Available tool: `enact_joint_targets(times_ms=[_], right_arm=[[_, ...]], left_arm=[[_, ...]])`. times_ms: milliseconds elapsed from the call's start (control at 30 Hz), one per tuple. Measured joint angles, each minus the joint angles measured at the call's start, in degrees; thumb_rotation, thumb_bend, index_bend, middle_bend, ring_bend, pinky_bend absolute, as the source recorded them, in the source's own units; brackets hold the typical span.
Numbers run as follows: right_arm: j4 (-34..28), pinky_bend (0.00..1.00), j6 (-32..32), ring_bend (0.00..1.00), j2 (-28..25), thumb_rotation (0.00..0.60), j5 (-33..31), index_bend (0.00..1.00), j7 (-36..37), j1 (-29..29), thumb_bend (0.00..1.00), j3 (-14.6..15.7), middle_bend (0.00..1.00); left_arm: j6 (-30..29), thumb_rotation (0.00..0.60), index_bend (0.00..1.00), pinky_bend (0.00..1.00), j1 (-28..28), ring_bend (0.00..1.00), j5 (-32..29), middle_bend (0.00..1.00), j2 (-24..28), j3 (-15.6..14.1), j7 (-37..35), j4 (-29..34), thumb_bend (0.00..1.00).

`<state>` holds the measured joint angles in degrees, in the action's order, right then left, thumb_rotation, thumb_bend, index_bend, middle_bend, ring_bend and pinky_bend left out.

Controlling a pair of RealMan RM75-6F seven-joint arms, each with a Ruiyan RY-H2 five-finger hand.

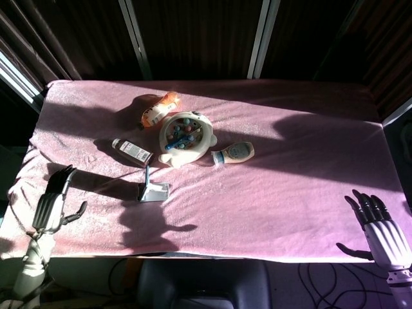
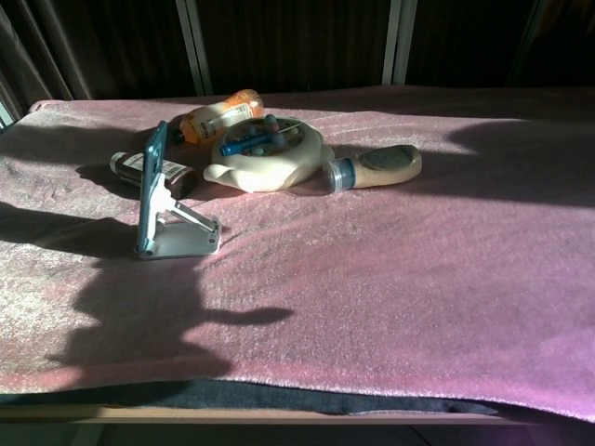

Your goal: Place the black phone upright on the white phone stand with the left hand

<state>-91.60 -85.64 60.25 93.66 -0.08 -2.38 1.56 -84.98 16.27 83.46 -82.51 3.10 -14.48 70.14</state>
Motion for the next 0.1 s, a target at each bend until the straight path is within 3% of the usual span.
enact_joint_targets(times_ms=[100], right_arm=[[-0.4,0.00,0.2,0.00,0.4,0.600,0.1,0.00,-1.1,0.0,0.12,0.1,0.00]], left_arm=[[-3.8,0.600,0.00,0.00,-3.5,0.00,-0.1,0.00,5.0,-0.8,12.9,11.1,0.34]])
